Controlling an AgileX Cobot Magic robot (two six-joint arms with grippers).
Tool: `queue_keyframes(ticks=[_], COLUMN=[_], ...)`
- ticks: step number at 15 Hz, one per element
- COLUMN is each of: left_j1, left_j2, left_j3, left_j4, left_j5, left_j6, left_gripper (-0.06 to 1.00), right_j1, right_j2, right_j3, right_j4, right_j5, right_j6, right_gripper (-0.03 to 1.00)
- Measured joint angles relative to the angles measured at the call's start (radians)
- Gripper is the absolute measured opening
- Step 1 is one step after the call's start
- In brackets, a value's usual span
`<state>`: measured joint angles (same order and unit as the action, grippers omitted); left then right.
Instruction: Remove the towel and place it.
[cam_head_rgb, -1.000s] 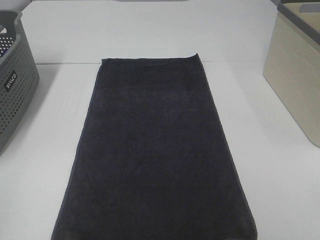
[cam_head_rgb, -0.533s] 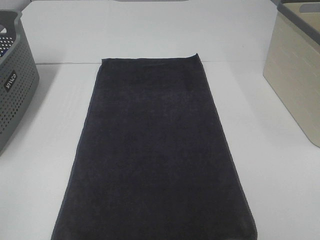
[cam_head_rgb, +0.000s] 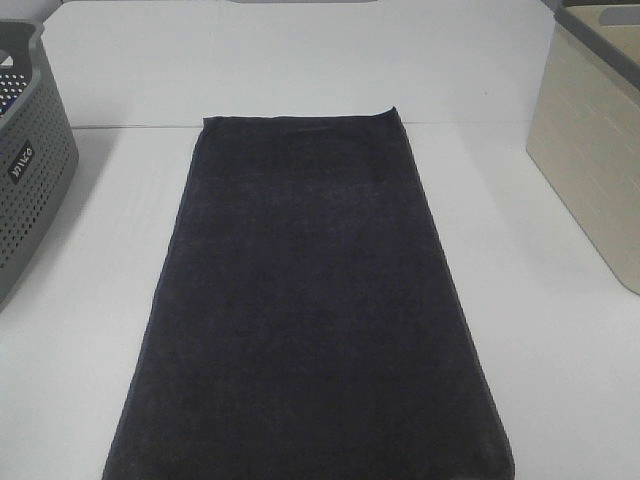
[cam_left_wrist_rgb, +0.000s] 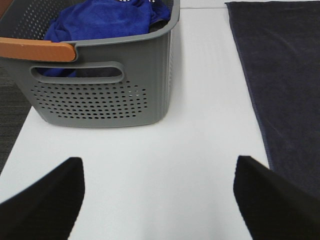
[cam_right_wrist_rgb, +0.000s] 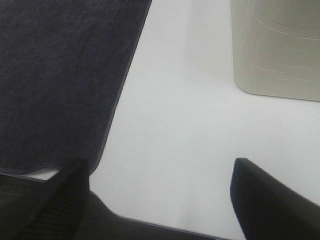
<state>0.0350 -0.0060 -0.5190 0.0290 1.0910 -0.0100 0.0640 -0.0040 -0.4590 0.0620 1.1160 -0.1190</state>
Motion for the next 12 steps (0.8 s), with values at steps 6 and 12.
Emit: queue_keyframes(ticks=[6,12], left_j1=[0.004,0.004], left_j2=[0.000,0.000], left_j3=[0.000,0.000], left_j4=[-0.029,-0.029], left_j5=[0.000,0.000], left_j6=[0.000,0.000], left_gripper=[0.77,0.77], right_j1=[0.000,0.000], right_j2=[0.000,0.000], right_j3=[0.000,0.000], right_j4=[0.016,0.016], right_j5=[0.000,0.000], right_j6=[0.000,0.000], right_gripper=[0.77,0.77])
